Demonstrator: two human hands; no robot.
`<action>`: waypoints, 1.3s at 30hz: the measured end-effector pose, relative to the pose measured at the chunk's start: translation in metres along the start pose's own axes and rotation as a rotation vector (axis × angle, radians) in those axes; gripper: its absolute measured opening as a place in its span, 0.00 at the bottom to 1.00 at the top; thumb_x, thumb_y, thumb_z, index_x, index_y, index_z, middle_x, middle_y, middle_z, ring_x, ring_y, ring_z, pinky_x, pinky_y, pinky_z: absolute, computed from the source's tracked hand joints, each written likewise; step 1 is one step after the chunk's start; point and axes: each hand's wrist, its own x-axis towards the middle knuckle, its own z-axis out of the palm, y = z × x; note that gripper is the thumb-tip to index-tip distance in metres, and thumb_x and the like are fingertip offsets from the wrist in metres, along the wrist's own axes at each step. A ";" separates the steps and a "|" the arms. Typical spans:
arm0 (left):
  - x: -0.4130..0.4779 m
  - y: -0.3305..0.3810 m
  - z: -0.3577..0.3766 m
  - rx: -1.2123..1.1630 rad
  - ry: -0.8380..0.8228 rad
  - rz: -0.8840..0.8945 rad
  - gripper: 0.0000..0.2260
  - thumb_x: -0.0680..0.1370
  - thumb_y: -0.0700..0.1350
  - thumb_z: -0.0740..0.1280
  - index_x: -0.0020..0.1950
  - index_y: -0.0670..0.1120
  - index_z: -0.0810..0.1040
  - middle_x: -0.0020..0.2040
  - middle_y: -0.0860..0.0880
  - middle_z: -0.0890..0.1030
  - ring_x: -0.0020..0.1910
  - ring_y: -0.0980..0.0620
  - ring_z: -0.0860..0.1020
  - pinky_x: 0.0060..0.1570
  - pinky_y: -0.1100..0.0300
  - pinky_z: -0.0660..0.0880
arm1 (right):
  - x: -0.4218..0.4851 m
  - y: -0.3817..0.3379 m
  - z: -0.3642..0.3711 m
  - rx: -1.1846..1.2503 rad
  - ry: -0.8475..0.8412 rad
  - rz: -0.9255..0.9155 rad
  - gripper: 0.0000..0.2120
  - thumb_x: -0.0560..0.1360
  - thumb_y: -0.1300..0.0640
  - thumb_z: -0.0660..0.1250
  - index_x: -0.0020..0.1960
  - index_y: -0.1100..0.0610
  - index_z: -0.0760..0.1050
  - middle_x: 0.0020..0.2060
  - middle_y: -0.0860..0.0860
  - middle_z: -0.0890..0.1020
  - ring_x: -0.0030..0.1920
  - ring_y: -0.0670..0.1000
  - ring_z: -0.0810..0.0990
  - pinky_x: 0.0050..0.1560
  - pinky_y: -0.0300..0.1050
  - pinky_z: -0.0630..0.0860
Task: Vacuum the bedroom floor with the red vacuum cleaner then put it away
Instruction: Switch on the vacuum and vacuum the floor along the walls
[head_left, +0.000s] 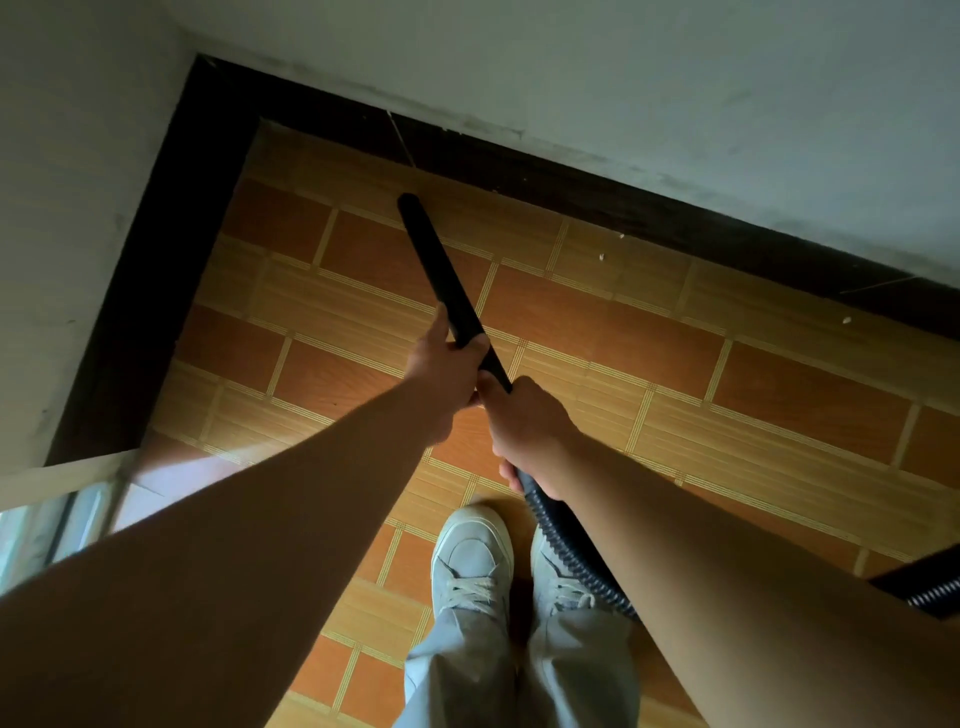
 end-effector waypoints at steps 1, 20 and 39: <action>0.003 0.005 -0.003 0.002 -0.002 0.009 0.22 0.82 0.39 0.66 0.72 0.59 0.70 0.55 0.42 0.83 0.52 0.42 0.84 0.50 0.38 0.82 | 0.004 -0.006 0.001 0.017 -0.003 0.000 0.29 0.83 0.37 0.53 0.58 0.64 0.72 0.29 0.57 0.77 0.25 0.56 0.76 0.31 0.49 0.75; -0.048 -0.021 0.078 0.183 -0.180 -0.040 0.33 0.82 0.41 0.67 0.81 0.61 0.56 0.58 0.44 0.82 0.51 0.47 0.83 0.41 0.54 0.83 | -0.047 0.077 -0.031 0.236 0.127 0.136 0.27 0.83 0.35 0.52 0.57 0.60 0.70 0.31 0.56 0.77 0.23 0.54 0.74 0.27 0.46 0.73; -0.053 -0.030 0.103 0.154 -0.066 -0.007 0.29 0.82 0.40 0.67 0.79 0.59 0.62 0.54 0.42 0.83 0.46 0.47 0.83 0.48 0.43 0.83 | -0.047 0.086 -0.058 0.124 0.048 0.042 0.25 0.85 0.41 0.51 0.53 0.62 0.71 0.24 0.55 0.75 0.21 0.55 0.74 0.26 0.44 0.73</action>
